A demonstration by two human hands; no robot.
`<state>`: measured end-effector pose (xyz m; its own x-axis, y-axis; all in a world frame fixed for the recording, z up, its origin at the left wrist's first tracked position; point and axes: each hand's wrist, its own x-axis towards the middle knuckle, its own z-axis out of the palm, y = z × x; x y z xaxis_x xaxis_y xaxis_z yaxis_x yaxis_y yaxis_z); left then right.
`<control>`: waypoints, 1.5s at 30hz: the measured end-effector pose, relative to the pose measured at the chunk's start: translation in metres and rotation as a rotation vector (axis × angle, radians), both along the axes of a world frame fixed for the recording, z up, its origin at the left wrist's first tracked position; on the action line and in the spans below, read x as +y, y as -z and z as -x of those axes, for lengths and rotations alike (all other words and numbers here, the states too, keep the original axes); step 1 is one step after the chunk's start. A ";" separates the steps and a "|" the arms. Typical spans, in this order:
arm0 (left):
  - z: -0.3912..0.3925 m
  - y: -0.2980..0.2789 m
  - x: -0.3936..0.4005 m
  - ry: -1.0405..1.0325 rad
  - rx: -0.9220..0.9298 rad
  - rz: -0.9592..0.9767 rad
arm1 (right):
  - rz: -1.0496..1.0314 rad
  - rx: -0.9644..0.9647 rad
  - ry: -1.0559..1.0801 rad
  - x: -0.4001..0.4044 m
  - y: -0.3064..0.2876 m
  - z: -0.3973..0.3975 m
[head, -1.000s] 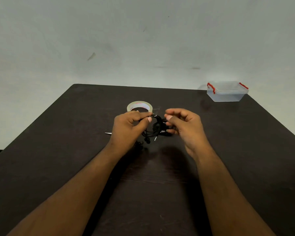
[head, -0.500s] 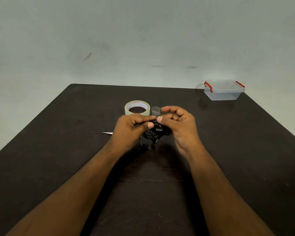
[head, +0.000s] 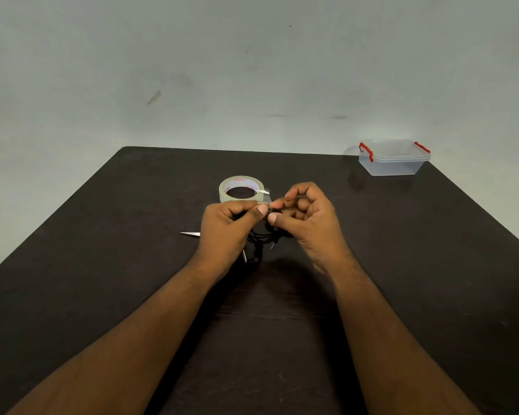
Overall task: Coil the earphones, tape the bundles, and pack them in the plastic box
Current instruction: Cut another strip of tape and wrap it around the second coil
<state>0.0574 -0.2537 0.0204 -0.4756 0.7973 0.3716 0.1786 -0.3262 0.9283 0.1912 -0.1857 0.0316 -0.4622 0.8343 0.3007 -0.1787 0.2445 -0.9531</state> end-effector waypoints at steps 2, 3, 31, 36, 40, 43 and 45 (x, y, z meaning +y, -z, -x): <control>0.001 -0.001 -0.001 -0.021 0.055 0.009 | -0.074 -0.074 0.015 -0.001 0.003 0.002; 0.001 -0.002 -0.001 -0.024 0.073 0.015 | -0.122 -0.111 0.038 -0.002 0.004 0.003; 0.015 -0.002 -0.001 -0.240 0.940 -0.005 | -0.611 -0.472 0.117 -0.004 0.006 0.009; 0.018 0.001 0.007 -0.243 1.095 -0.032 | -0.476 -0.619 0.055 0.000 0.006 0.010; 0.017 0.005 0.006 -0.227 1.050 -0.061 | -0.282 -0.614 -0.040 0.000 -0.001 0.003; 0.017 0.006 0.004 -0.182 0.924 -0.070 | 0.028 -0.482 -0.208 -0.001 -0.005 -0.003; 0.016 0.005 0.003 -0.146 0.818 -0.074 | 0.179 -0.373 -0.334 0.000 -0.005 -0.009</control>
